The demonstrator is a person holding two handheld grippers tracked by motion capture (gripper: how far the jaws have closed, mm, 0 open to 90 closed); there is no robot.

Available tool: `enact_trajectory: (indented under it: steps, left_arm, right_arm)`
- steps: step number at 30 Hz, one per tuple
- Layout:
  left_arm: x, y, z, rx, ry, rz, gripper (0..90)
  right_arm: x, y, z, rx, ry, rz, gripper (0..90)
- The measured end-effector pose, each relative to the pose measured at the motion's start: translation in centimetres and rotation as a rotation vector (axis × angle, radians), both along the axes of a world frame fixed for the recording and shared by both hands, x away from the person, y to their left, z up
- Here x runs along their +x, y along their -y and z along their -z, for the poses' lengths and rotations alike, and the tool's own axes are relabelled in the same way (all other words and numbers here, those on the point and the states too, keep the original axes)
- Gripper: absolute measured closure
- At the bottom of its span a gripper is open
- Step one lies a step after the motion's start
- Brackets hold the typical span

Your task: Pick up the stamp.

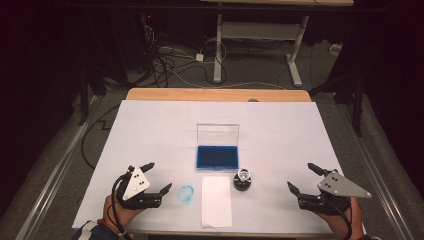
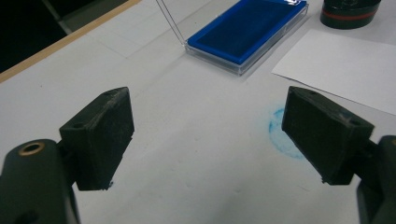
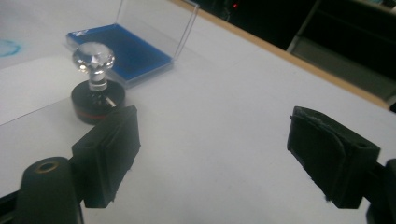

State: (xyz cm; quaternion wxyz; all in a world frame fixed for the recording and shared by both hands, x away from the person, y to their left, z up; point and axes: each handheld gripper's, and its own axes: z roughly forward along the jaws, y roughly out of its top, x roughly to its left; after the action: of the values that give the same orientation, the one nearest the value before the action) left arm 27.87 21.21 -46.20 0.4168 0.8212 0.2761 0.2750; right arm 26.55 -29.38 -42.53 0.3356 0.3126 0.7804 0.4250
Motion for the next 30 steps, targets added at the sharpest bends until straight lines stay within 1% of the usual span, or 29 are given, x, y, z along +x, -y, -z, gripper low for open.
enact_trajectory:
  steps: [2,3,5,6,7,8,9,11,13,14,17,19,21,23,24,25,26,28,29,30]
  left_arm:
    - [0.0,0.1,0.0,0.010,0.000,0.006,15.9]
    - [0.0,0.1,0.0,0.012,-0.001,0.009,15.9]
    - [0.0,0.2,0.1,0.011,-0.005,0.011,15.9]
    - [0.0,0.2,0.1,0.014,-0.006,0.011,15.9]
    - [0.0,0.2,0.1,0.017,-0.007,0.015,15.9]
    - [0.0,0.3,0.1,0.023,-0.006,0.016,15.9]
    - [0.0,0.3,0.1,0.031,-0.003,0.017,15.9]
    - [0.1,0.2,0.1,0.020,-0.007,0.018,15.9]
    - [0.2,0.1,0.2,0.027,-0.013,0.016,15.9]
    - [0.2,0.1,0.3,0.026,-0.015,0.013,15.9]
    - [0.1,0.1,0.4,0.029,-0.025,0.000,15.9]
    - [0.1,0.2,0.4,0.031,-0.022,-0.002,15.9]
    - [0.1,0.2,0.4,0.038,-0.019,-0.003,15.9]
    - [0.1,0.2,0.5,0.041,-0.025,-0.004,16.0]
    - [0.1,0.2,0.5,0.041,-0.025,-0.004,16.3]
    - [0.1,0.2,0.5,0.038,-0.026,-0.003,16.3]
    - [0.1,0.1,0.5,0.032,-0.027,-0.002,17.4]
    - [0.1,0.1,0.5,0.030,-0.026,-0.001,17.5]
    - [0.1,0.1,0.6,0.032,-0.025,-0.001,17.5]
    - [0.1,0.1,0.6,0.033,-0.026,0.001,17.5]
  right_arm:
    - [0.0,0.0,0.2,0.000,-0.042,-0.016,16.1]
    - [0.1,0.0,0.3,-0.012,-0.057,-0.024,16.1]
    - [0.1,0.0,0.3,-0.028,-0.073,-0.033,17.5]
    - [0.1,0.0,0.3,-0.028,-0.073,-0.033,17.5]
    - [0.2,-0.1,0.1,-0.038,-0.098,-0.045,19.7]
    - [0.3,-0.1,0.0,-0.045,-0.107,-0.048,21.7]
    - [0.5,-0.2,-0.1,-0.051,-0.123,-0.046,21.2]
    - [0.7,-0.3,-0.4,-0.047,-0.128,-0.057,21.2]
    - [0.8,-0.3,-0.6,-0.046,-0.132,-0.063,21.1]
    - [1.0,-0.5,-1.0,-0.041,-0.128,-0.069,21.3]
    - [1.2,-0.9,-1.7,-0.045,-0.141,-0.087,22.3]
    - [1.4,-1.3,-2.2,-0.057,-0.157,-0.096,22.7]
    - [1.6,-1.9,-2.6,-0.079,-0.163,-0.109,23.0]
    - [1.8,-2.5,-2.9,-0.092,-0.178,-0.124,23.4]
    - [1.9,-2.8,-3.0,-0.108,-0.174,-0.128,23.3]
    - [1.9,-2.8,-3.0,-0.108,-0.174,-0.128,23.3]
    - [2.0,-3.1,-3.1,-0.118,-0.173,-0.132,23.3]
    - [2.2,-3.8,-3.3,-0.126,-0.180,-0.152,23.2]
    - [2.2,-3.8,-3.3,-0.126,-0.180,-0.152,23.2]
    - [2.4,-4.2,-3.4,-0.117,-0.184,-0.165,22.8]
